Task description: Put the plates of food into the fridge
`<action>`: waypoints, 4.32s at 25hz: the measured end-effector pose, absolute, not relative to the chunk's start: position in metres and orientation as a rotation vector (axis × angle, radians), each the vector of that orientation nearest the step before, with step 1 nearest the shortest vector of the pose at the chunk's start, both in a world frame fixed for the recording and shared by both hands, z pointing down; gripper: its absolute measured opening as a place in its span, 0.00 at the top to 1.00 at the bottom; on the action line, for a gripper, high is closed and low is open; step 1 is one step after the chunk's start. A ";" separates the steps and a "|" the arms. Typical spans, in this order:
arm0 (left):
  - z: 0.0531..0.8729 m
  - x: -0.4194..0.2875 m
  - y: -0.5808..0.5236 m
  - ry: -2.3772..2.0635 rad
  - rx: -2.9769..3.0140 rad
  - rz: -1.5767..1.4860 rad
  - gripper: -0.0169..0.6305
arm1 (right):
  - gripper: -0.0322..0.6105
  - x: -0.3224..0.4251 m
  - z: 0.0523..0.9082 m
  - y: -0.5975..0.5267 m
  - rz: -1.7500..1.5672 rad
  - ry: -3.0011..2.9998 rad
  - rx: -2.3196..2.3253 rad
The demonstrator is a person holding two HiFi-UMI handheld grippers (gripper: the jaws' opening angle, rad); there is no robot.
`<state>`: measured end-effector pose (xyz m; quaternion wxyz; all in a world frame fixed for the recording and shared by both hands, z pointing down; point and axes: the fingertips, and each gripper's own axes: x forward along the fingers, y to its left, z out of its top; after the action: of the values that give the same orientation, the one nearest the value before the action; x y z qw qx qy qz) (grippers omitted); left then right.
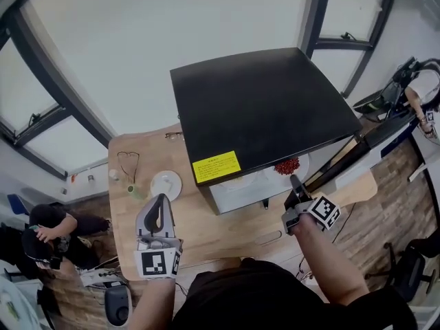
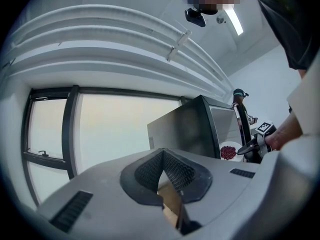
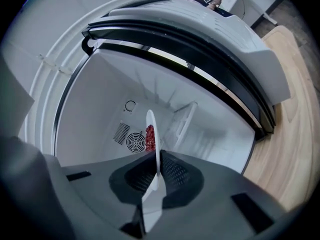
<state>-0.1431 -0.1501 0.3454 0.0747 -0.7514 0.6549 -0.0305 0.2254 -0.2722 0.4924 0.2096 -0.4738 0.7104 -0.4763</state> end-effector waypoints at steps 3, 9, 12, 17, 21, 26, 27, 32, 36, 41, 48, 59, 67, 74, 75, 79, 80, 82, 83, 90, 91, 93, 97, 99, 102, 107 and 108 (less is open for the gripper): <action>0.345 -0.147 -0.150 2.002 -2.226 -0.092 0.97 | 0.90 0.223 0.492 -0.286 -1.332 2.015 -1.334; 0.350 -0.150 -0.151 2.057 -2.186 -0.095 0.97 | 0.88 0.222 0.486 -0.312 -1.200 2.209 -1.456; 0.351 -0.153 -0.149 2.081 -2.168 -0.100 0.97 | 0.86 0.223 0.486 -0.322 -1.128 2.297 -1.557; 0.351 -0.158 -0.148 2.102 -2.150 -0.096 0.97 | 0.78 0.223 0.489 -0.331 -1.020 2.435 -1.736; 0.349 -0.158 -0.148 2.105 -2.146 -0.094 0.97 | 0.70 0.228 0.497 -0.336 -0.901 2.559 -1.915; 0.348 -0.156 -0.150 2.094 -2.156 -0.101 0.97 | 0.67 0.235 0.499 -0.342 -0.745 2.642 -2.064; 0.348 -0.156 -0.150 2.090 -2.159 -0.102 0.97 | 0.67 0.237 0.497 -0.343 -0.729 2.632 -2.069; 0.352 -0.152 -0.150 2.057 -2.200 -0.119 0.97 | 0.67 0.239 0.483 -0.333 -0.722 2.571 -2.018; 0.356 -0.151 -0.146 2.026 -2.224 -0.142 0.97 | 0.67 0.234 0.470 -0.314 -0.684 2.550 -1.978; 0.358 -0.162 -0.129 2.018 -2.239 -0.102 0.97 | 0.68 0.225 0.454 -0.289 -0.647 2.495 -1.912; 0.369 -0.213 -0.083 2.117 -2.184 -0.100 0.97 | 0.68 0.167 0.451 -0.235 -0.644 2.503 -1.600; 0.395 -0.280 0.018 2.242 -2.122 -0.149 0.97 | 0.68 0.027 0.520 -0.133 -0.900 2.772 -1.252; 0.426 -0.326 0.102 2.386 -2.031 -0.205 0.97 | 0.70 -0.080 0.588 -0.027 -1.249 2.927 -0.824; 0.436 -0.363 0.160 2.477 -1.976 -0.270 0.97 | 0.70 -0.140 0.658 0.052 -1.602 2.916 -0.690; 0.438 -0.369 0.167 2.485 -1.966 -0.282 0.97 | 0.70 -0.147 0.666 0.059 -1.654 2.893 -0.678; 0.444 -0.387 0.187 2.499 -1.933 -0.340 0.97 | 0.70 -0.171 0.694 0.081 -1.806 2.844 -0.653; 0.446 -0.389 0.191 2.510 -1.930 -0.341 0.97 | 0.70 -0.175 0.701 0.084 -1.832 2.841 -0.657; 0.451 -0.390 0.196 2.541 -1.936 -0.332 0.97 | 0.70 -0.182 0.712 0.088 -1.893 2.827 -0.651; 0.454 -0.390 0.198 2.556 -1.938 -0.325 0.97 | 0.70 -0.186 0.717 0.091 -1.929 2.814 -0.645; 0.465 -0.400 0.216 2.624 -1.899 -0.348 0.97 | 0.70 -0.218 0.742 0.114 -2.164 2.708 -0.513; 0.465 -0.402 0.218 2.627 -1.893 -0.358 0.97 | 0.70 -0.223 0.744 0.115 -2.175 2.695 -0.500; 0.465 -0.404 0.222 2.638 -1.881 -0.368 0.97 | 0.73 -0.229 0.746 0.116 -2.163 2.692 -0.515; 0.466 -0.404 0.229 2.642 -1.864 -0.400 0.97 | 0.88 -0.235 0.739 0.116 -2.176 2.610 -0.499; 0.467 -0.403 0.229 2.644 -1.864 -0.408 0.97 | 0.90 -0.237 0.732 0.116 -2.189 2.565 -0.452; 0.465 -0.400 0.224 2.622 -1.884 -0.402 0.97 | 0.90 -0.236 0.720 0.116 -2.178 2.536 -0.396; 0.453 -0.390 0.204 2.520 -1.925 -0.410 0.97 | 0.90 -0.222 0.693 0.103 -2.122 2.497 -0.394; 0.452 -0.386 0.199 2.512 -1.939 -0.402 0.97 | 0.90 -0.217 0.687 0.098 -2.109 2.487 -0.402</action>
<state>-0.3864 0.1989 0.4516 -0.0286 -0.6059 0.7851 -0.1255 -0.2167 0.0982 0.6868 -0.0719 -0.1221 0.7551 -0.6401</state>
